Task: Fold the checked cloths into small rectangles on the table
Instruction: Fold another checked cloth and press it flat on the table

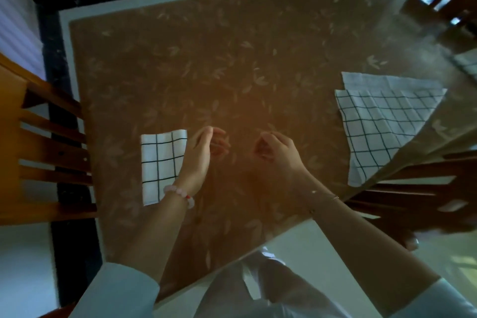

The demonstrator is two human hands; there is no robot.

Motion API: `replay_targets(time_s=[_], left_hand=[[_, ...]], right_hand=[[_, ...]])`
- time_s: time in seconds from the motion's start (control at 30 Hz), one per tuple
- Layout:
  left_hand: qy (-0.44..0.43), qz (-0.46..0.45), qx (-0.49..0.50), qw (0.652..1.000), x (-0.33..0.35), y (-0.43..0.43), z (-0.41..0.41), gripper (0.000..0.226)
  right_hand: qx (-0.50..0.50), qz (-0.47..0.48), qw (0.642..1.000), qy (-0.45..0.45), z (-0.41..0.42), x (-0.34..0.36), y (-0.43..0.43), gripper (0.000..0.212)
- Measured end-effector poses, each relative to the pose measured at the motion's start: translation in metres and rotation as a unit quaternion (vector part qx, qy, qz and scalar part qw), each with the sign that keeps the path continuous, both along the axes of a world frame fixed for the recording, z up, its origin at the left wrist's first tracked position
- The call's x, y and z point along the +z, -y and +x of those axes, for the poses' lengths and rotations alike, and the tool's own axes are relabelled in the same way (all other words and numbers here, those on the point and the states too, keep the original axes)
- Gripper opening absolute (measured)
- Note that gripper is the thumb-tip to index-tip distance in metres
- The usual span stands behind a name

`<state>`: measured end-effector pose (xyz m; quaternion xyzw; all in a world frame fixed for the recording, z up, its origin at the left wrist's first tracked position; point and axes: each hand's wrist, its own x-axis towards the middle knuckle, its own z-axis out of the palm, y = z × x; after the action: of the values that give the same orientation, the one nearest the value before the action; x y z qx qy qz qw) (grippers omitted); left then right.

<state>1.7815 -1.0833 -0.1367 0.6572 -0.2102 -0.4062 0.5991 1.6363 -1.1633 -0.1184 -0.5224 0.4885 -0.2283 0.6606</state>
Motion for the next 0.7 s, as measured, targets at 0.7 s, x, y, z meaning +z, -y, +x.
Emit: replay_targets(time_s=[0.7], left_hand=[[0.034,-0.078,-0.087,0.993,0.064,0.063,-0.197,0.021]], right_hand=[[-0.089,-0.065,0.991,0.071,-0.207,0.064,0.049,0.029]])
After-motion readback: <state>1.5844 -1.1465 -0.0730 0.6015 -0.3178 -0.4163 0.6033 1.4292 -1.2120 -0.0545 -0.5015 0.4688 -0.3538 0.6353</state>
